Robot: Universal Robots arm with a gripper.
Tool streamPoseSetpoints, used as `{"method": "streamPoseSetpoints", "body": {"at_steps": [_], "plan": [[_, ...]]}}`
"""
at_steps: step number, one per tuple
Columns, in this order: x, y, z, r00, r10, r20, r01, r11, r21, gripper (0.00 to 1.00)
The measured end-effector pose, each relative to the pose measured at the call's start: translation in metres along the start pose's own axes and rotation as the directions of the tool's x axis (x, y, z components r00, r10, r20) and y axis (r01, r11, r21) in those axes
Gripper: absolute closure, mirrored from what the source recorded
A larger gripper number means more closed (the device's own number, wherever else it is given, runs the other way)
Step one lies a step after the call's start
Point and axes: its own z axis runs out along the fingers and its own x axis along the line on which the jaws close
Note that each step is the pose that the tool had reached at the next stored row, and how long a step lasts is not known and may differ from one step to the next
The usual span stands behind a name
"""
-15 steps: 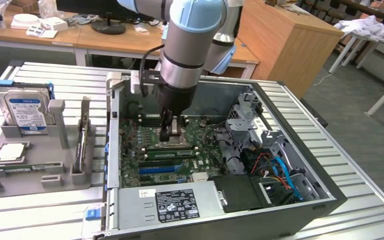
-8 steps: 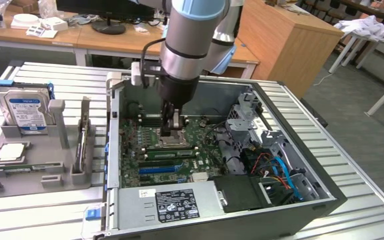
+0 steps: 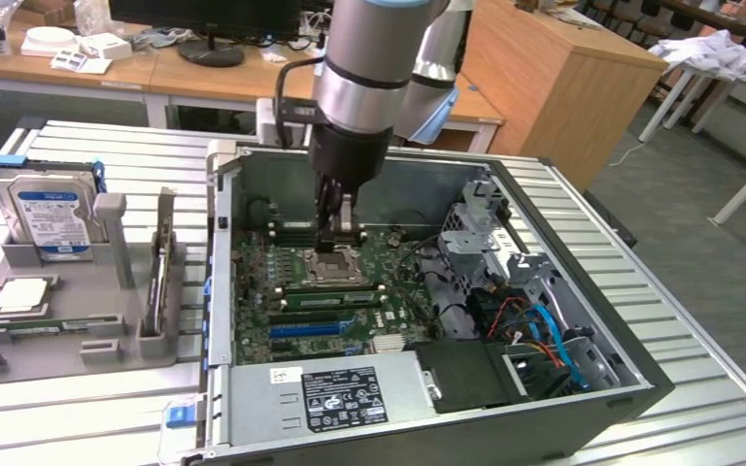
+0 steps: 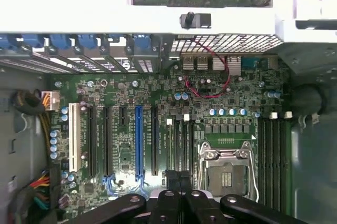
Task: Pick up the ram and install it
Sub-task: 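Press down the ram until it locks into place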
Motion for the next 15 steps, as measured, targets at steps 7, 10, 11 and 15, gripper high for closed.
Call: {"method": "streamPoseSetpoints", "body": {"at_steps": [7,10,11,15], "plan": [[-0.001,0.0004,-0.0187,1.0000,0.000,0.0000,0.000,1.0000,0.0000,0.89],[-0.001,0.0005,-0.0260,1.0000,0.000,-0.0001,0.000,1.0000,0.0000,0.89],[-0.001,0.0006,-0.0282,1.0000,0.000,0.0000,0.000,1.0000,0.0000,0.89],[-0.001,0.0007,-0.0361,1.0000,0.000,0.0000,0.000,1.0000,0.0000,0.89]]}}
